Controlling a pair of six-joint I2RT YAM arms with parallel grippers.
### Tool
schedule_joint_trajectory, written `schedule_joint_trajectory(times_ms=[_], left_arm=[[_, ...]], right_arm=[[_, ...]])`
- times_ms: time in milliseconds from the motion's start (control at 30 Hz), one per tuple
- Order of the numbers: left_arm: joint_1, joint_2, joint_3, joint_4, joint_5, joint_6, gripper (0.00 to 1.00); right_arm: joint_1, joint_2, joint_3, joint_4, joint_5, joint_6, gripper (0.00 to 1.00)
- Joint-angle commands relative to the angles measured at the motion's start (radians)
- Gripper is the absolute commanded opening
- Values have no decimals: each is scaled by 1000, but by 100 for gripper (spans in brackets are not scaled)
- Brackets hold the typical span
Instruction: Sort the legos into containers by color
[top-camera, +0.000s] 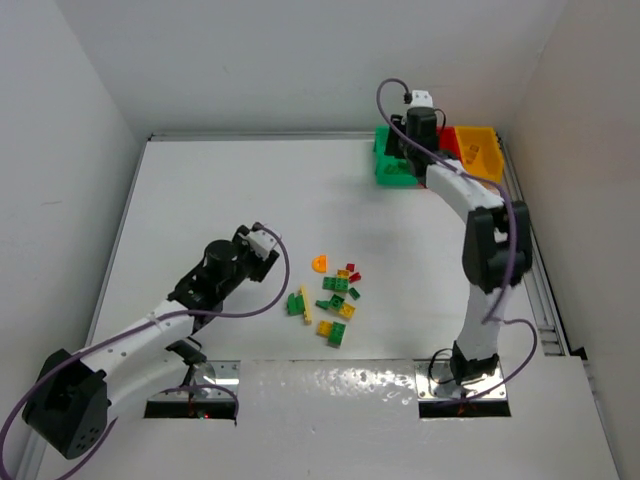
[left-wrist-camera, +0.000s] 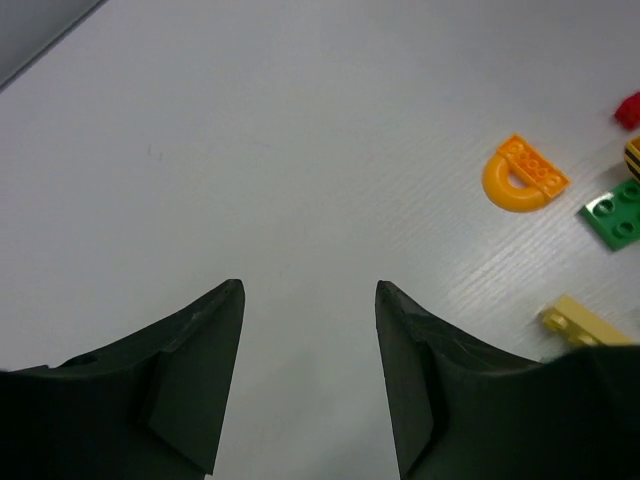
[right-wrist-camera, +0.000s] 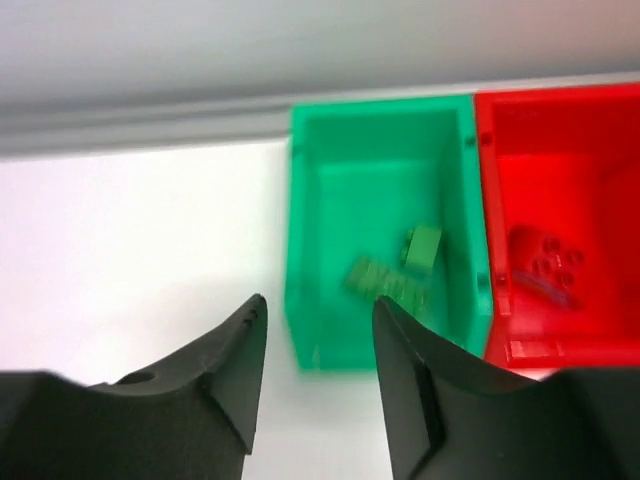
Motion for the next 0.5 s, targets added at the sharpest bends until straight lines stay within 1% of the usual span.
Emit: schedule_joint_trajectory(times_ms=[0, 33, 67, 100, 133, 167, 200, 233, 267, 300, 333, 367, 433, 467], left_arm=[[8, -48, 35, -48, 210, 172, 53], [6, -55, 44, -141, 365, 320, 53], [3, -61, 53, -200, 432, 386, 53], [-4, -59, 73, -252, 477, 435, 54], [-8, -55, 84, -313, 535, 476, 54], [-11, -33, 92, -327, 551, 478, 56], [-15, -21, 110, -340, 561, 481, 57], [-20, -7, 121, -357, 578, 487, 58], [-27, 19, 135, -360, 589, 492, 59], [-31, 26, 141, -346, 589, 477, 59], [-37, 31, 136, -329, 582, 459, 59], [-41, 30, 132, -306, 577, 442, 59], [-49, 21, 120, -257, 548, 399, 59], [-58, 17, 109, -243, 539, 388, 59]], right_arm=[[52, -264, -205, 59, -191, -138, 44], [69, -307, -271, 59, -197, -160, 46], [89, -349, -393, 65, -197, -215, 50], [134, -388, -449, 65, -223, -248, 57], [159, -459, -503, 65, -272, -279, 60], [179, -493, -595, 56, -316, -325, 63], [205, -520, -634, 52, -367, -329, 65], [211, -569, -696, 45, -458, -318, 67], [222, -588, -723, 31, -485, -262, 67], [228, -605, -743, 19, -495, -228, 60], [233, -634, -778, -4, -467, -162, 54], [250, -646, -793, -36, -441, -134, 49], [274, -671, -838, -67, -359, -76, 45], [311, -692, -858, -76, -272, -39, 45]])
